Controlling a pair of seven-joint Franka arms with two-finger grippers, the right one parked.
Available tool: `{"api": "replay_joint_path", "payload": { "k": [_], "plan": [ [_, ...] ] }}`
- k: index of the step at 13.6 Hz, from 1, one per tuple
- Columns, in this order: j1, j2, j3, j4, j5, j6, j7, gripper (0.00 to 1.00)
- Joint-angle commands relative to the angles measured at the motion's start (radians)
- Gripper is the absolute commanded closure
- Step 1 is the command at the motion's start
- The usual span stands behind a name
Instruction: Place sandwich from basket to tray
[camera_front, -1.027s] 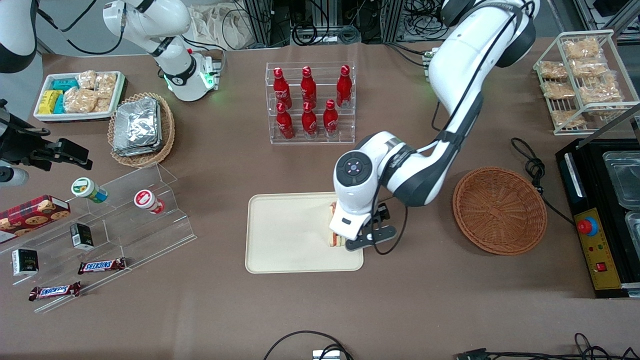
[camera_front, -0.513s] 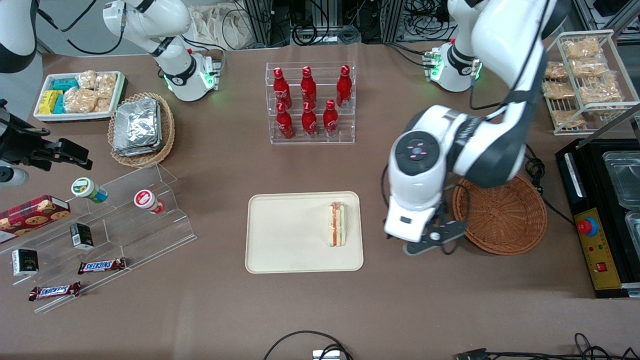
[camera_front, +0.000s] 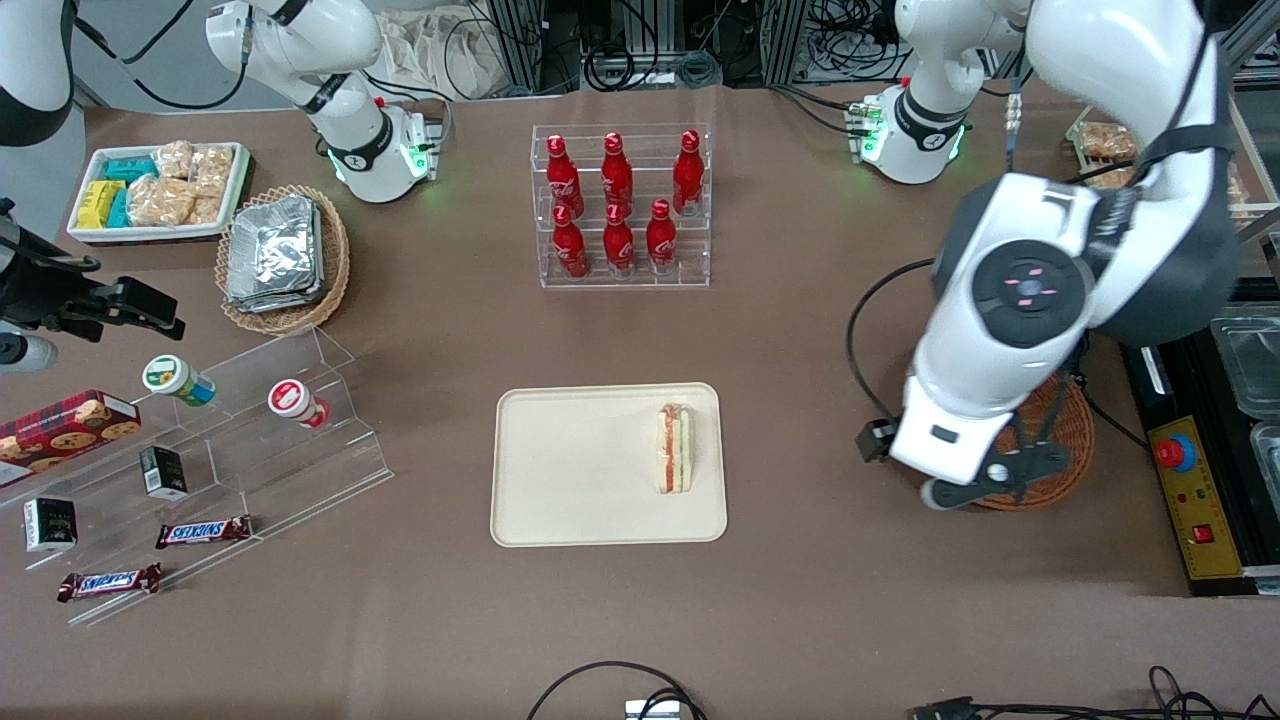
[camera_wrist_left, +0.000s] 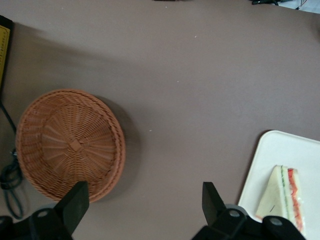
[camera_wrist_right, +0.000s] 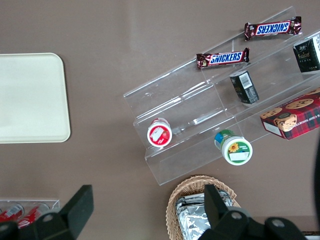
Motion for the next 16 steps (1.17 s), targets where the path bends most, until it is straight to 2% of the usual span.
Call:
{"api": "replay_joint_path", "payload": {
  "k": [1, 4, 5, 7, 10, 16],
  "plan": [
    [0.047, -0.041, -0.005, -0.023, -0.049, -0.048, 0.069, 0.0],
    [0.075, -0.087, 0.001, -0.032, -0.078, -0.053, 0.152, 0.0],
    [0.084, -0.118, 0.022, -0.06, -0.109, -0.052, 0.184, 0.0],
    [0.078, -0.201, 0.118, -0.143, -0.201, -0.03, 0.276, 0.0],
    [0.078, -0.288, 0.232, -0.169, -0.307, -0.044, 0.418, 0.0],
    [0.104, -0.474, 0.274, -0.362, -0.31, -0.061, 0.577, 0.0]
  ]
}}
